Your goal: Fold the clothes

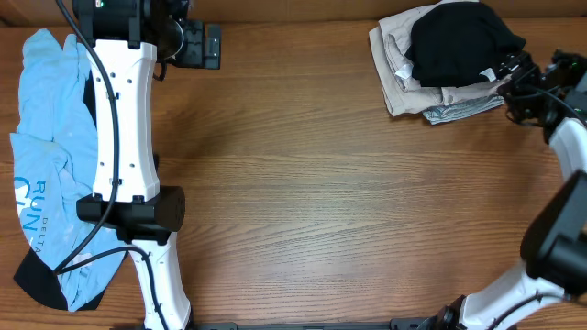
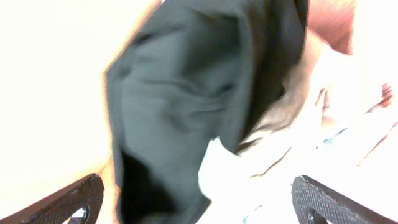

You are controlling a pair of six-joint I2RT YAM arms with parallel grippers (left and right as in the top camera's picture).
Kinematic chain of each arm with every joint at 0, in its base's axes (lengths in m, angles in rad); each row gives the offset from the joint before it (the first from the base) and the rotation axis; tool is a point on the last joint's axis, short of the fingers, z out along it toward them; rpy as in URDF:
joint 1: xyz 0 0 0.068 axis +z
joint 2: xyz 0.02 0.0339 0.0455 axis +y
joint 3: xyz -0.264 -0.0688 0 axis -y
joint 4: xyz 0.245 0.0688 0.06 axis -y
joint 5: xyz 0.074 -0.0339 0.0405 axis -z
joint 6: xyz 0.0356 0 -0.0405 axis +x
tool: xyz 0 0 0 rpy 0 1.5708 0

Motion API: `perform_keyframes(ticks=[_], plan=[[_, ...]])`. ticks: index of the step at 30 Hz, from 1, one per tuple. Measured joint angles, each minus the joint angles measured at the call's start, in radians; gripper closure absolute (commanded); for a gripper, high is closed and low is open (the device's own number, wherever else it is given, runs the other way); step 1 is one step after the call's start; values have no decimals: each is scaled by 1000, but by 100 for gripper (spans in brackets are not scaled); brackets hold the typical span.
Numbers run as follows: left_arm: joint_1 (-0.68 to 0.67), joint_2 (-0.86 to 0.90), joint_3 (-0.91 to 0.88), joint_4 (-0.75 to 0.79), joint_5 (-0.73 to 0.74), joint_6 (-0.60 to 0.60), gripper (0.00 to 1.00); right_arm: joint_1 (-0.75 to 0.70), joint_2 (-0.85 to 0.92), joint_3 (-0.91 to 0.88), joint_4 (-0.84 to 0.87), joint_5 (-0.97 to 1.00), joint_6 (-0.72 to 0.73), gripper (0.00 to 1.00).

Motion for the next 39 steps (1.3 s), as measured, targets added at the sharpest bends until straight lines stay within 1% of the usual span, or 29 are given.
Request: perform_keyframes(ticks=[6,8,10,14,17,19,22,26,35,37,39], plan=[[0,0,0,-1,0,0,0,23,-235,6,-188,68,-175,0],[0,0,0,-1,0,0,0,47,-314,7,-268,108,-233,0],[0,0,0,0,0,0,0,74,-380,7,-314,152,-274,0],[0,0,0,0,0,0,0,208,-558,7,-461,334,-337,0],[0,0,0,0,0,0,0,363,-705,8,-543,463,-358,0],[0,0,0,0,0,0,0,454,-793,10,-599,510,-366,0],[0,0,0,0,0,0,0,548,-880,13,-683,541,-372,0],[0,0,0,0,0,0,0,603,-922,13,-768,557,-374,0],[0,0,0,0,0,0,0,605,-899,13,-924,579,-376,0],[0,0,0,0,0,0,0,607,-892,13,-937,582,-376,0],[0,0,0,0,0,0,0,611,-888,8,-908,589,-376,0]])
